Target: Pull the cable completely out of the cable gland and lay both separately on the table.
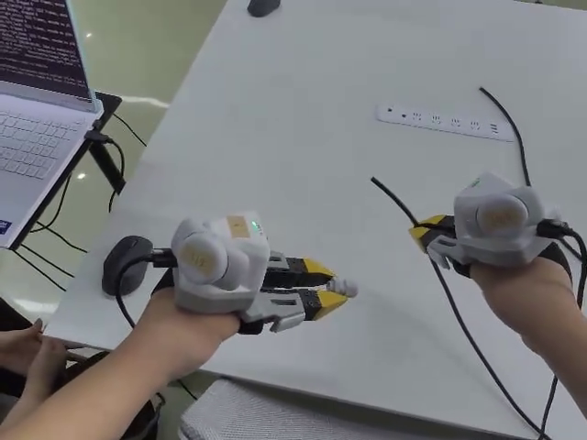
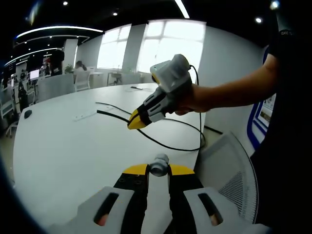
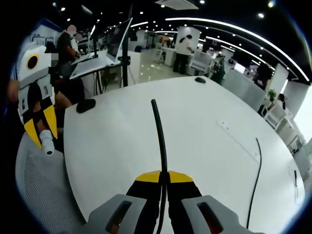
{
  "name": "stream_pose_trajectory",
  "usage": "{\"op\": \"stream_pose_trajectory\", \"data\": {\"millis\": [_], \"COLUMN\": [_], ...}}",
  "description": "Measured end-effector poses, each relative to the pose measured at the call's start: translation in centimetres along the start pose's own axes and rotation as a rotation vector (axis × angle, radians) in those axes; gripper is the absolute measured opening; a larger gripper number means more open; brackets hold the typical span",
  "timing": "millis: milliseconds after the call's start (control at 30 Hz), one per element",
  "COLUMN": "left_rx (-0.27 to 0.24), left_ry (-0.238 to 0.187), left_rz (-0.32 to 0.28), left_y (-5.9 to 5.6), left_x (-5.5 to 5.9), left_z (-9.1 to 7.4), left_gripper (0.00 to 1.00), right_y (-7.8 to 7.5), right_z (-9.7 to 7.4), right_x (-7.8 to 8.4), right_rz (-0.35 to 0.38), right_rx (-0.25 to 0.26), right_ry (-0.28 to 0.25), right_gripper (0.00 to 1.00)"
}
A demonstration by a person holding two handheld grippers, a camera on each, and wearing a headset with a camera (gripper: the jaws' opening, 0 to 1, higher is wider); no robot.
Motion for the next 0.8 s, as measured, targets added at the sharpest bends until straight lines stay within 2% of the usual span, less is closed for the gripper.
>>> {"op": "stream_pose_trajectory", "data": {"millis": [367,667,800], "left_rx": [0.004,-0.004,-0.005], "left_ry": [0.003,0.0,0.002], "left_rz": [-0.014,-0.035,-0.052], "left_y": [1.3,2.4,2.9], "left_x": [2.1,3.7,4.7], "left_z": [-1.7,-2.8,-2.9], "left_gripper": [0.15,0.15,0.15], "right_y": [2.0,4.1,4.8], "right_z": [2.8,5.3,7.0], "right_x": [-2.2,-4.2,-4.2], "right_rz": [-0.051,-0.098,-0.126], "right_rx": [-0.019,-0.081,-0.112], "right_ry": [0.018,0.009,0.019], "right_gripper": [0.0,0.0,0.0]}}
Point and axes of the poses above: the centre of the closed fingertips' face, and the gripper's own axes: z roughly forward along the fingers, y roughly to its left, x roughly out of its underside, the point moved 6 cm from there along -z, roughly backward along the fingers, and after that the axes turned 13 degrees about y, right-handed, at the moved point
